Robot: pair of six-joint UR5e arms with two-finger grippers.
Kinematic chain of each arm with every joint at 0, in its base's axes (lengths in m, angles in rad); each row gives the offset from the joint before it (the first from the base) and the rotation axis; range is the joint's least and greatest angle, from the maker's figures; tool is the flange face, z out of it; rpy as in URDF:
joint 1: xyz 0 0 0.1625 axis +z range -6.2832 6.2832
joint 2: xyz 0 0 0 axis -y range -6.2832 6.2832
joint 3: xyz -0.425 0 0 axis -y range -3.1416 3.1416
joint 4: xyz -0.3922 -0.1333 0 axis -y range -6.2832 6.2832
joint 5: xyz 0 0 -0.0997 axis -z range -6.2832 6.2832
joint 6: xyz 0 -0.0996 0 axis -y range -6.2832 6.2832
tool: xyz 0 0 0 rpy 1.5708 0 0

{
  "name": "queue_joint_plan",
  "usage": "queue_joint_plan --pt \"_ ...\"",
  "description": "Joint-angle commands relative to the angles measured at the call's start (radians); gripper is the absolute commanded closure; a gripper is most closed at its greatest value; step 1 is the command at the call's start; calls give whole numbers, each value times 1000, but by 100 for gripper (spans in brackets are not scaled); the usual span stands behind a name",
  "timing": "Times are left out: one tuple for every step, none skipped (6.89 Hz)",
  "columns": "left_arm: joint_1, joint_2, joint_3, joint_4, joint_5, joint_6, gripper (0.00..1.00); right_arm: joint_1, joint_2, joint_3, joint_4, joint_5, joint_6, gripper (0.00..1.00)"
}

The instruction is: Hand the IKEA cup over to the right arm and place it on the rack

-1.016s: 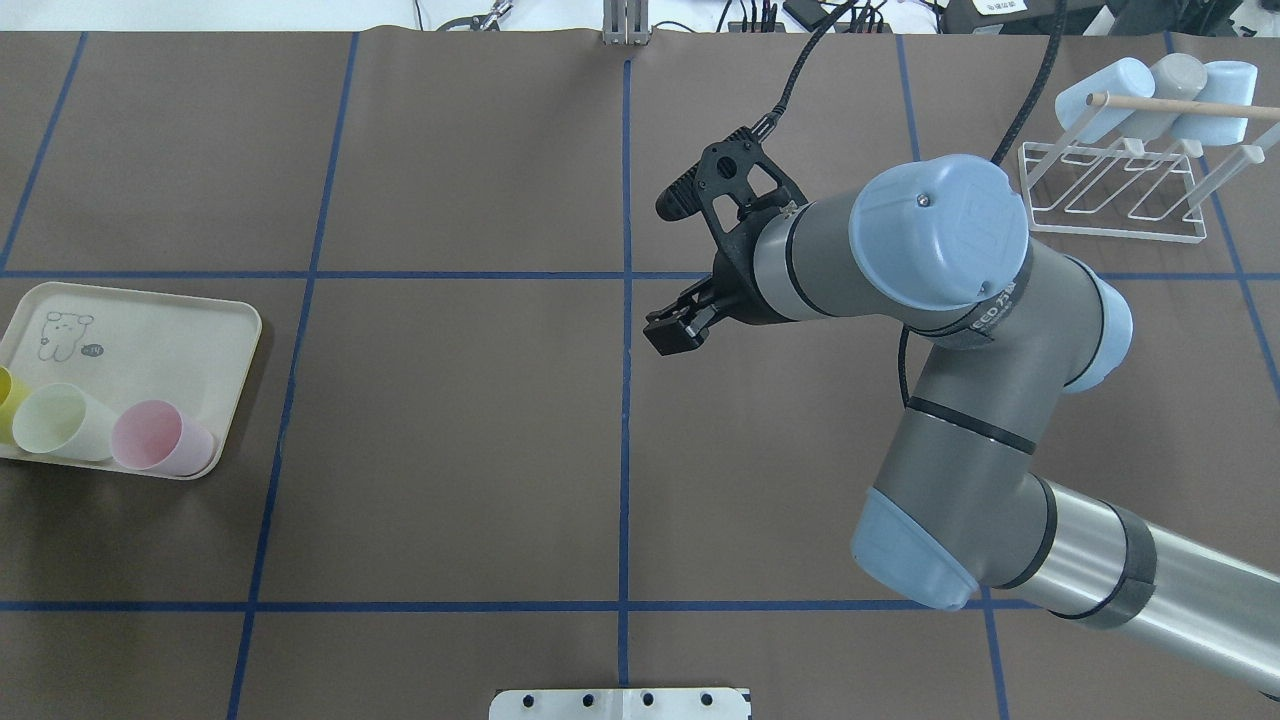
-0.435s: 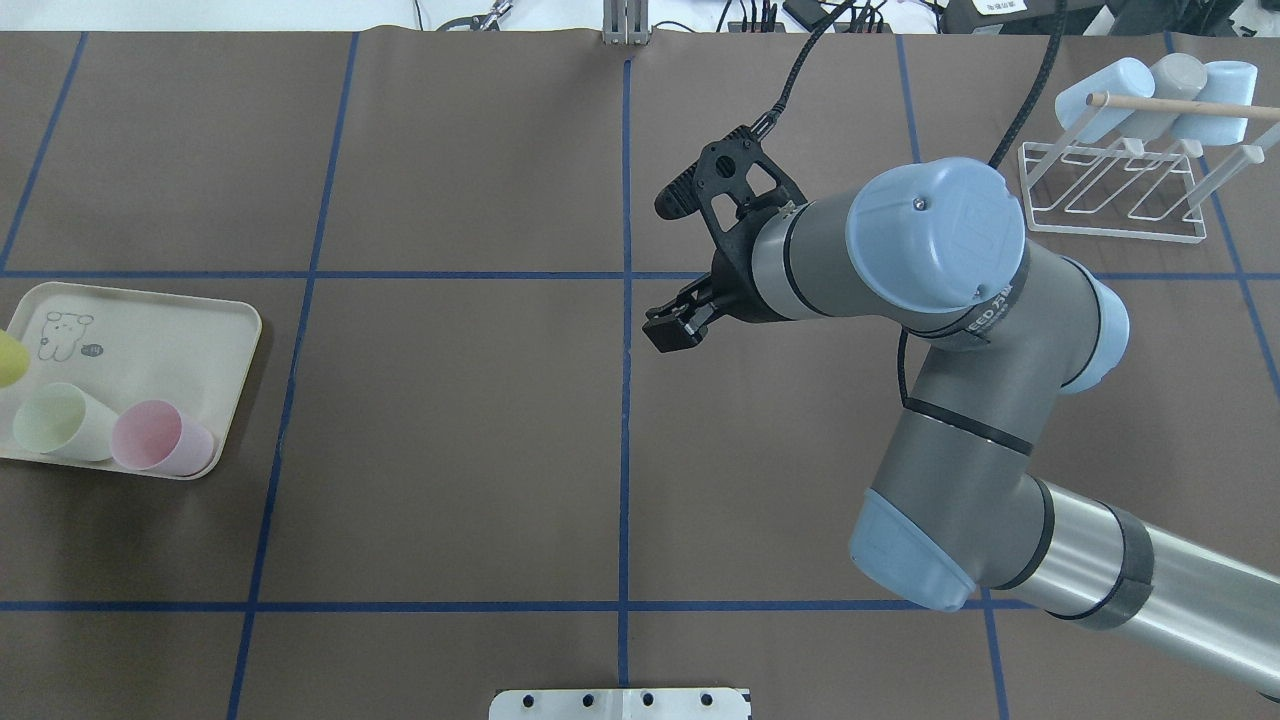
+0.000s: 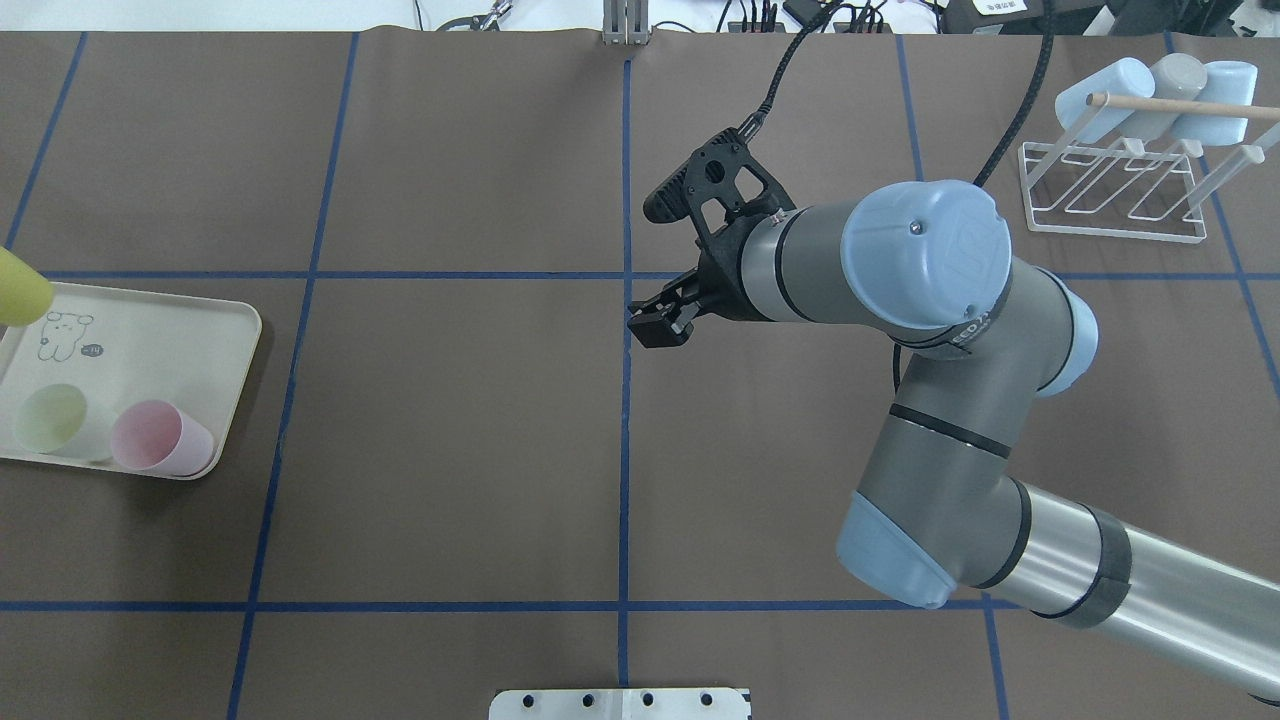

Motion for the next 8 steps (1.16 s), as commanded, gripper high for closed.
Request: queue_joint_plan --pt "14 -67 -161 5 -14 -428 100 -23 -4 -83 216 -8 -3 0" --pt "57 -109 -213 5 -33 -584 100 -52 -2 -126 325 -39 -3 0" --pt "127 -171 -250 4 -22 -733 100 -88 -2 -172 458 -92 -7 0" --pt "208 -235 -254 4 -8 -792 100 -110 -4 -206 548 -118 -39 0" --pt "297 -280 -264 1 89 -852 100 -127 -4 -226 608 -120 -80 0" --pt "404 -308 -269 4 207 -877 100 -136 -4 -233 654 -120 -93 0" --pt "501 -335 -269 7 308 -880 100 -144 -4 -240 698 -120 -96 1" --pt "574 -361 -260 10 385 -906 100 -155 -2 -256 749 -122 -119 1"
